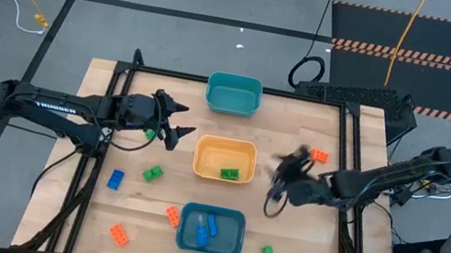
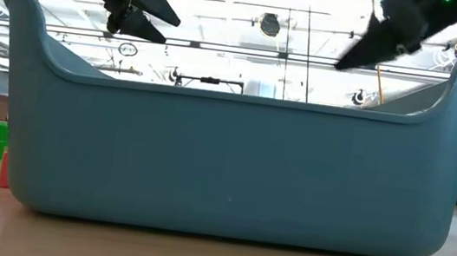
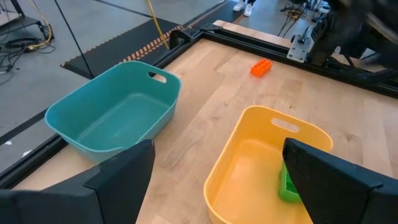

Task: Sort & place blocks by color
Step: Put the orange game piece into the green bin

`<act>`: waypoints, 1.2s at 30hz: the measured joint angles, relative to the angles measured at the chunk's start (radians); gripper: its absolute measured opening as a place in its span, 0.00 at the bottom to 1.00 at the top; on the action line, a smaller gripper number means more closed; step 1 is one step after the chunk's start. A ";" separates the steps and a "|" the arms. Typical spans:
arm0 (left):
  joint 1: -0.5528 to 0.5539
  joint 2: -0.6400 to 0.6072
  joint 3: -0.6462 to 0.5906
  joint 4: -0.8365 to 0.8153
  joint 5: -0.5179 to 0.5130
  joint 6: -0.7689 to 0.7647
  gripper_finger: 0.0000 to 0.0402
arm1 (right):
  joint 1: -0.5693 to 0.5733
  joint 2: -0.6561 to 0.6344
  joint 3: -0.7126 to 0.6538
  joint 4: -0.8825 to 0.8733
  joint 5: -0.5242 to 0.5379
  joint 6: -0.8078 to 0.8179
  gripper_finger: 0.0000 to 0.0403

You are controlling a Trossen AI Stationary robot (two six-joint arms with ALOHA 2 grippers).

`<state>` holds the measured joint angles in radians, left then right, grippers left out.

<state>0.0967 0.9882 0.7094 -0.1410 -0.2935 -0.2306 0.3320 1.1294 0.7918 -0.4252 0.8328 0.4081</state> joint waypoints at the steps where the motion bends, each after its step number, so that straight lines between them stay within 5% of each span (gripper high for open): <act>1: 0.000 0.000 0.000 0.000 0.000 0.000 0.89 | -0.024 -0.029 0.000 -0.094 0.032 0.068 0.47; 4: 0.000 0.000 0.000 0.001 0.000 0.000 0.89 | -0.120 -0.088 0.000 -0.330 0.037 0.256 0.47; 8: 0.000 0.000 0.000 0.001 0.000 -0.001 0.89 | -0.273 -0.113 0.000 -0.471 -0.109 0.354 0.47; 13: 0.000 0.000 0.000 0.002 0.000 -0.001 0.89 | -0.440 -0.076 0.000 -0.474 -0.340 0.231 0.47; 21: 0.000 0.000 0.000 0.002 0.002 0.004 0.89 | -0.672 0.061 0.000 -0.540 -0.521 0.004 0.46; 36: 0.000 0.000 0.000 -0.001 0.007 0.010 0.89 | -0.754 0.242 -0.001 -0.596 -0.523 -0.240 0.46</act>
<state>0.0963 0.9882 0.7094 -0.1421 -0.2863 -0.2207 -0.4221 1.3710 0.7906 -1.0216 0.3097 0.1685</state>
